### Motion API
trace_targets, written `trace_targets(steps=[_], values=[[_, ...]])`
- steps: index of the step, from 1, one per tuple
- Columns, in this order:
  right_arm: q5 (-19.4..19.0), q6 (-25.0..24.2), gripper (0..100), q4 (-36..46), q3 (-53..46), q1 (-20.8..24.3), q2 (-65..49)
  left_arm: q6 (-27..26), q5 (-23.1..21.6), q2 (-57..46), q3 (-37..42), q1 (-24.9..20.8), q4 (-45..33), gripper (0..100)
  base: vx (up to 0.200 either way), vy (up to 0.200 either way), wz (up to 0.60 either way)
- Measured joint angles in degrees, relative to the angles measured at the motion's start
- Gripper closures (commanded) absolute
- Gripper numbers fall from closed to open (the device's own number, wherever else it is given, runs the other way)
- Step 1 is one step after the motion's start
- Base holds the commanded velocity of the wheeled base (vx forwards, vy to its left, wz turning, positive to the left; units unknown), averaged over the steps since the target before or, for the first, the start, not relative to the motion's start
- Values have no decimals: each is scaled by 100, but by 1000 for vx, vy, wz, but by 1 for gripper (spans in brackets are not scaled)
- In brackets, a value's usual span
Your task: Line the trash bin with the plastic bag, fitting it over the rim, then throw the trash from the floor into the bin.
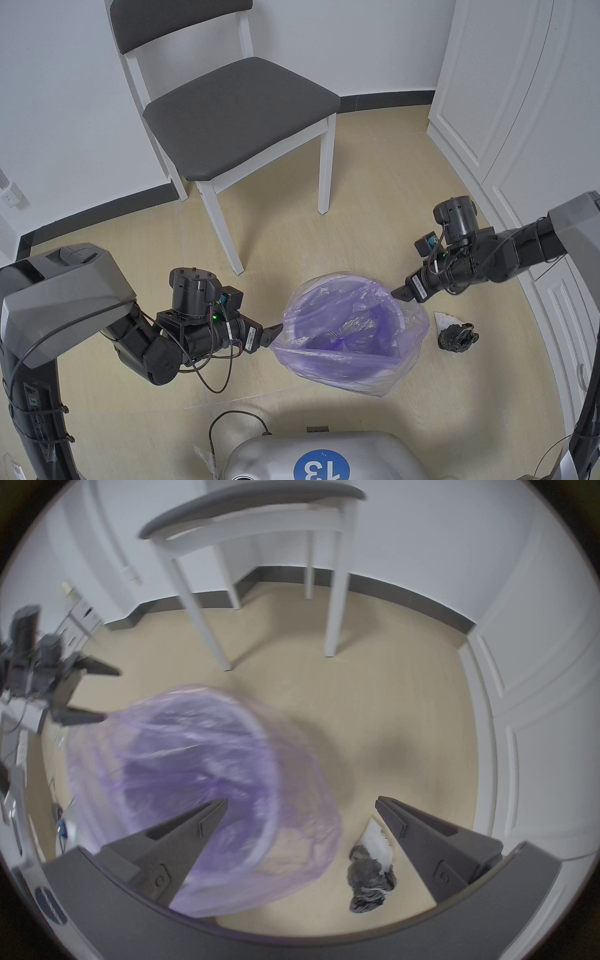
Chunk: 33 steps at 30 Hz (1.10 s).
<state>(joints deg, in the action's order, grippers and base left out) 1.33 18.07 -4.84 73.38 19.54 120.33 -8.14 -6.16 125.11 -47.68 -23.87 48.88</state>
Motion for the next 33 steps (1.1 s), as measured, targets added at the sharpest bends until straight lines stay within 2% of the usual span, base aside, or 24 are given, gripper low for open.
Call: trace_targets(steps=[4, 7, 13, 16, 20, 27, 28, 33], values=[[-68, 273, 0, -651, -1040, 452, -416, -4, 0, 39, 229, 11, 332, 0, 0, 0, 0], [-160, 385, 0, -1002, -1597, 824, -633, -11, -7, 80, 516, 17, 936, 0, 0, 0, 0], [-880, 473, 0, -1264, -2035, 1441, -887, -1, -49, 193, 1172, 33, 2003, 0, 0, 0, 0], [-992, 484, 0, -1284, -2107, 1687, -881, 21, -134, 261, 1432, 48, 2403, 0, 0, 0, 0], [-1003, 478, 0, -1314, -2131, 1866, -696, 24, -277, 322, 1635, 80, 2761, 0, 0, 0, 0], [-981, 449, 0, -1349, -1921, 1929, -223, 16, -422, 350, 1764, 118, 2906, 0, 0, 0, 0], [-978, 449, 100, -1354, -1877, 1926, -167, 12, -444, 355, 1755, 130, 2909, 0, 0, 0, 0], [-973, 445, 100, -1374, -1770, 1904, 45, -11, -656, 366, 1687, 282, 2910, 0, 0, 0, 0]])
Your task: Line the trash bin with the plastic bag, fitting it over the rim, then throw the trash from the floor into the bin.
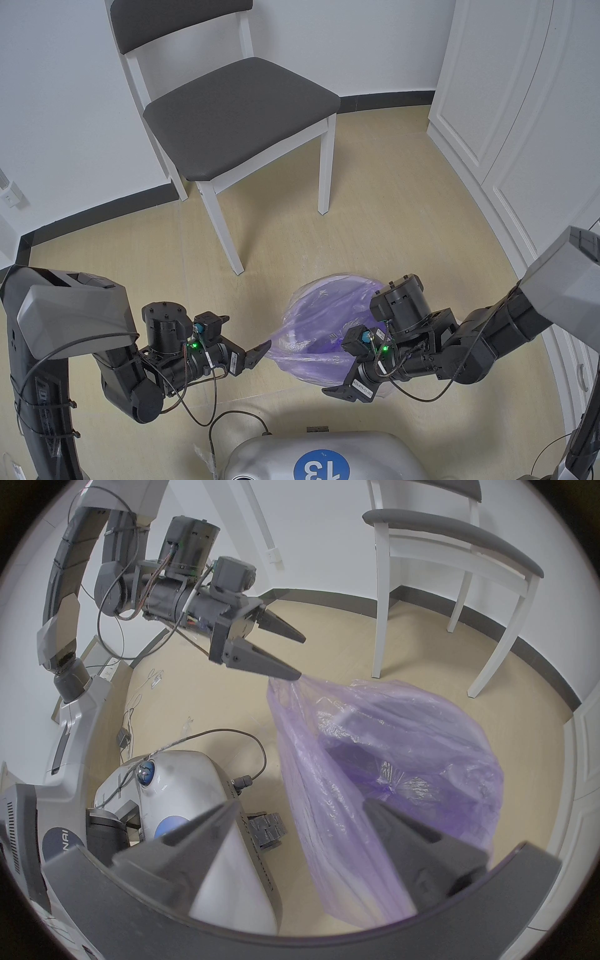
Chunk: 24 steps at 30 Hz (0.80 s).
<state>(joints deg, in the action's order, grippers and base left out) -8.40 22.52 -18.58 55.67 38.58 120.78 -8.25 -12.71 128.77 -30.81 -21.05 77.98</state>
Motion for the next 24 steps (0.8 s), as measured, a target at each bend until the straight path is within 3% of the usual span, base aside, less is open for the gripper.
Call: trace_targets(steps=[8, 15, 24], values=[[17, 20, 100, -88, -146, 132, 2, -12, -168, 22, -52, 171, -1, 0, 0, 0, 0], [233, 12, 100, -162, -347, 522, 18, -22, -187, 98, -52, 144, -1, 0, 0, 0, 0], [227, -2, 100, -354, -413, 658, 494, -30, -187, 211, -41, 90, 5, 0, 0, 0, 0]])
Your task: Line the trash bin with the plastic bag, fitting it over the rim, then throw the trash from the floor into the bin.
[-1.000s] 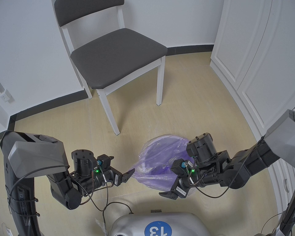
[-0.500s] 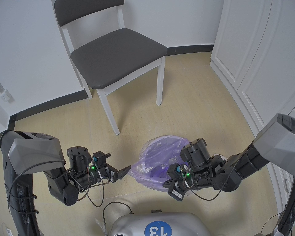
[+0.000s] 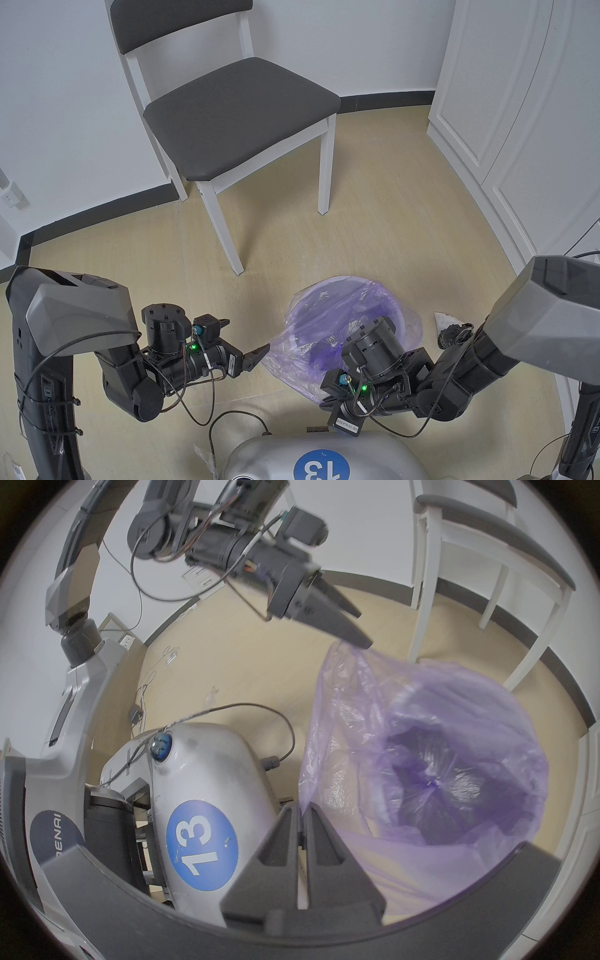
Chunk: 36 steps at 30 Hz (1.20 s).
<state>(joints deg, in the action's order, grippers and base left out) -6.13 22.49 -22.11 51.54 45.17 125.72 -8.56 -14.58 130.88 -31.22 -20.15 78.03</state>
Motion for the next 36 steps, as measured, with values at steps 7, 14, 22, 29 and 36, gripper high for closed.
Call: trace_targets(steps=[7, 14, 22, 29, 36], values=[[-38, -51, 100, -22, -89, 158, 250, -48, -4, 68, -6, -5, 0, 0, 0, 0, 0], [96, -152, 100, -87, 182, 95, 525, -85, -13, 101, 13, -27, 126, 0, 0, 0, 0], [458, -185, 100, -93, 697, -258, 969, -85, -46, 63, 101, -93, 422, 0, 0, 0, 0], [562, -183, 0, -87, 1053, -350, 1323, -85, -52, -105, 239, -169, 463, 0, 0, 0, 0], [581, -202, 0, -99, 1265, -328, 1570, -90, -110, -180, 499, -444, 452, 0, 0, 0, 0]])
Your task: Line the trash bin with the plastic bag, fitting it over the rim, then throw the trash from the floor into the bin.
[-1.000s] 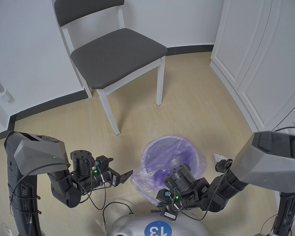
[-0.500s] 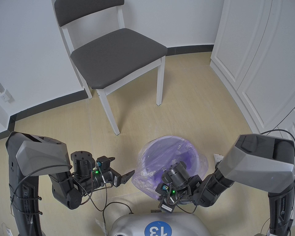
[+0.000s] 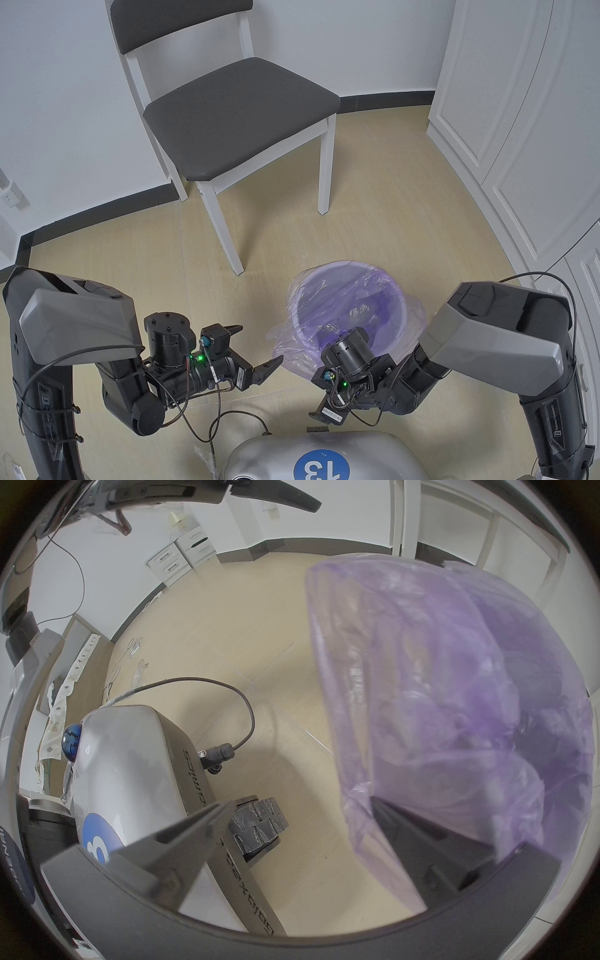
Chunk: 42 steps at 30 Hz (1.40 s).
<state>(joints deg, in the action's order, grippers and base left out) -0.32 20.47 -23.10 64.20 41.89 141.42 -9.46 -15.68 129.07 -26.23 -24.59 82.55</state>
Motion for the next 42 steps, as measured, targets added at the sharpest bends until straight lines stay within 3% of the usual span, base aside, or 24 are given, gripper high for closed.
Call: trace_targets(steps=[10, 19, 27, 33, 42], values=[[-1, 5, 0, -11, -171, 80, -129, 46, 77, 557, -397, -68, 60, 0, 0, 0, 0], [0, 38, 0, 4, -981, 295, -790, 344, 731, 1390, -1362, -93, 246, 0, 0, 0, 0], [7, 38, 0, 9, -1665, 271, -1673, 344, 1000, 1849, -2332, -123, -718, 0, 0, 0, 0], [37, 35, 0, 4, -2104, -241, -2337, 117, 1068, 2008, -2996, -104, -1663, 0, 0, 0, 0], [61, 301, 0, 11, -2428, -1456, -2984, 35, 1081, 1982, -3272, -68, -1771, 0, 0, 0, 0]])
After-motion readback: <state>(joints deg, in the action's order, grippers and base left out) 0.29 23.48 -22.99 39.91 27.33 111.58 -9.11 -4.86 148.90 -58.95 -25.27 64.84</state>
